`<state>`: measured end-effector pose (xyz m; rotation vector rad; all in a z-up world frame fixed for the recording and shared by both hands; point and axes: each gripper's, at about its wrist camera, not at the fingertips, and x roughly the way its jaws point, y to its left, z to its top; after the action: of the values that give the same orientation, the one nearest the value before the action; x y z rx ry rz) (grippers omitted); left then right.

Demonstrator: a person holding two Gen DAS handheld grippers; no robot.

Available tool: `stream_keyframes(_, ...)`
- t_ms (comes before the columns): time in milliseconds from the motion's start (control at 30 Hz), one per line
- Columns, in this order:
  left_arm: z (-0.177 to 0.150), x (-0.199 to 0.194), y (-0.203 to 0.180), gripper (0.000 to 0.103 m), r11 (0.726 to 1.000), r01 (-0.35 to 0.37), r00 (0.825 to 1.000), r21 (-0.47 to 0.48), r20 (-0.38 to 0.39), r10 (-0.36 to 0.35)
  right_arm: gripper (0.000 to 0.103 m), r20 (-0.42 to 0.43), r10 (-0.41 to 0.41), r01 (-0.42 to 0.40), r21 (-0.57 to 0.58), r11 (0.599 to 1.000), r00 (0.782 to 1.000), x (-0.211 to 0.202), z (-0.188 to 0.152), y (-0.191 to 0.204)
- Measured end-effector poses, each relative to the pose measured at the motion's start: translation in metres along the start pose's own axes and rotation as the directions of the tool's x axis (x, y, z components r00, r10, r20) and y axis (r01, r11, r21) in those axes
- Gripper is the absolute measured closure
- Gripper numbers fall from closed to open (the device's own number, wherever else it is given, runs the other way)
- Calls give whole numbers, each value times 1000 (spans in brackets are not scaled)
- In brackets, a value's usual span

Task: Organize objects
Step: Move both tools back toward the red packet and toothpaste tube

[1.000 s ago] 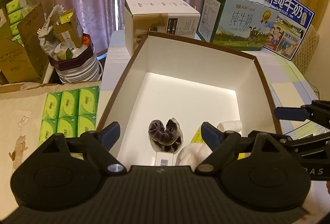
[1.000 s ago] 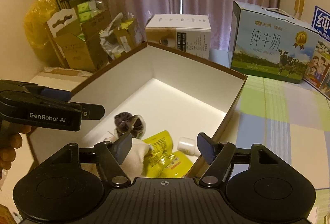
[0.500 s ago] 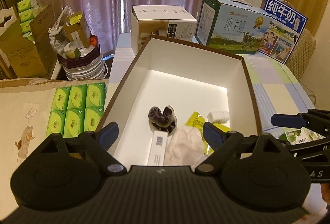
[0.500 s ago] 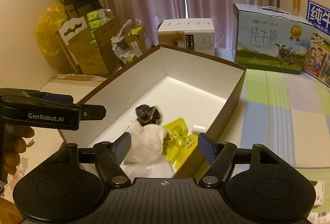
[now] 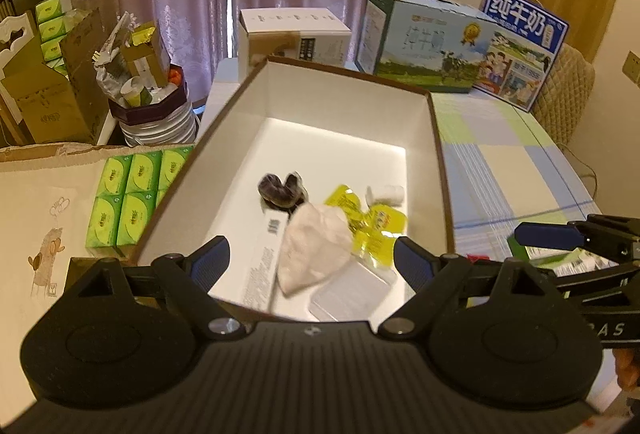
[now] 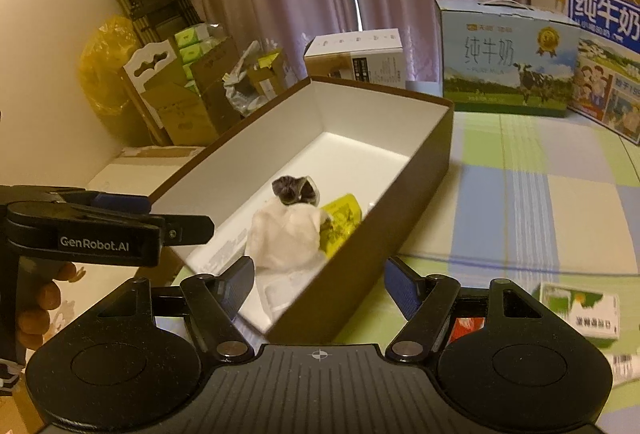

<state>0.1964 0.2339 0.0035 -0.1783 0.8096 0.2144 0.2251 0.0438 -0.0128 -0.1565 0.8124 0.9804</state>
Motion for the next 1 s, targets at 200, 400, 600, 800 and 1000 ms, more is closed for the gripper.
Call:
stream_keyframes(200, -18, -12, -20, 16, 1000, -5, 1000, 8, -17, 5, 34, -4, 12, -12, 15, 1000, 1000, -23, -17, -13)
stream_keyframes(400, -30, -21, -46, 16, 1000, -3, 1000, 15, -30, 3, 34, -14, 16, -15, 42, 999, 1000, -45, -33, -34)
stream_keyframes(600, -41, -25, -80, 16, 999, 30, 999, 30, -41, -29, 34, -21, -2, 3, 71, 997, 1000, -66, -47, -61)
stream_keyframes(800, -48, -20, -117, 16, 997, 64, 996, 48, -61, -61, 34, -34, -27, 31, 102, 994, 999, -85, -62, -93)
stream_keyframes(1000, -53, -13, -145, 16, 995, 78, 994, 61, -76, -73, 34, -52, -45, 51, 125, 991, 998, -98, -74, -122)
